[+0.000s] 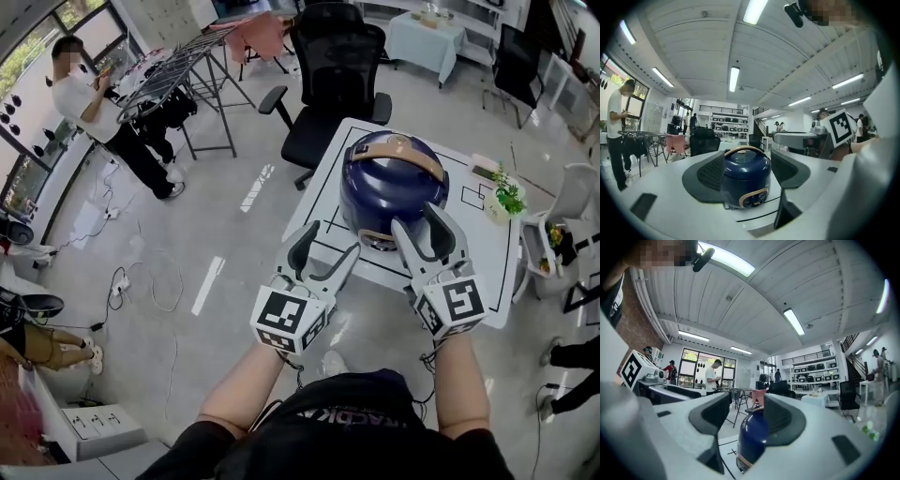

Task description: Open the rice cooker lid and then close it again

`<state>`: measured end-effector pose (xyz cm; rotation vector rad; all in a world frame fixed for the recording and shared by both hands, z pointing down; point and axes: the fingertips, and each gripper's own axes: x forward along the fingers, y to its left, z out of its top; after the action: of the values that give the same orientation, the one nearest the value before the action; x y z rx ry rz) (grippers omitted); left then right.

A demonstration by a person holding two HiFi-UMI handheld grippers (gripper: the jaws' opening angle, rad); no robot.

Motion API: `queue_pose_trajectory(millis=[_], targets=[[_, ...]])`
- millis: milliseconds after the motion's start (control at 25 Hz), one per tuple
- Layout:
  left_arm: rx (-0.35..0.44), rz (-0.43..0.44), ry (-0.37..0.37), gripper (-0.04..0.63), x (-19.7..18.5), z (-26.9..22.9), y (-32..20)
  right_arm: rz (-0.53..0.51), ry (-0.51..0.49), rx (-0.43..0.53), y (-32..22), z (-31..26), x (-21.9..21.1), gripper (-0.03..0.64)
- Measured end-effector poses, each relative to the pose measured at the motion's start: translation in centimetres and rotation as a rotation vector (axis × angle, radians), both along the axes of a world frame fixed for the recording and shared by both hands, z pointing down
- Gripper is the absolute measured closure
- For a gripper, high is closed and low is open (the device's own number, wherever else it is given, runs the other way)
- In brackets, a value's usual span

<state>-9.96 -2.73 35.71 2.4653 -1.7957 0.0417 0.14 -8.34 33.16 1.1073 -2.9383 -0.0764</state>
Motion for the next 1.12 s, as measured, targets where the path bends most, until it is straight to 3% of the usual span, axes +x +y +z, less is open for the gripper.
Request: queue_pose_trajectory(millis=[480,760,1120], targets=[[0.002,0.035,0.040,0.299,-0.6,-0.4,-2.4,0.030,0.088,0.032,-1.8,-0.3,-0.9,0.403],[0.008,0.040,0.037,0.299,0.4,-1.0,-6.0,0.030,0.115,0.029,-5.5,0.0,0.0,0.403],[-0.011,0.029,0.043,0.299,0.6,-0.1,-11.1,0.034,0.240,0.064,-10.7,2.1,-0.4,0.404]])
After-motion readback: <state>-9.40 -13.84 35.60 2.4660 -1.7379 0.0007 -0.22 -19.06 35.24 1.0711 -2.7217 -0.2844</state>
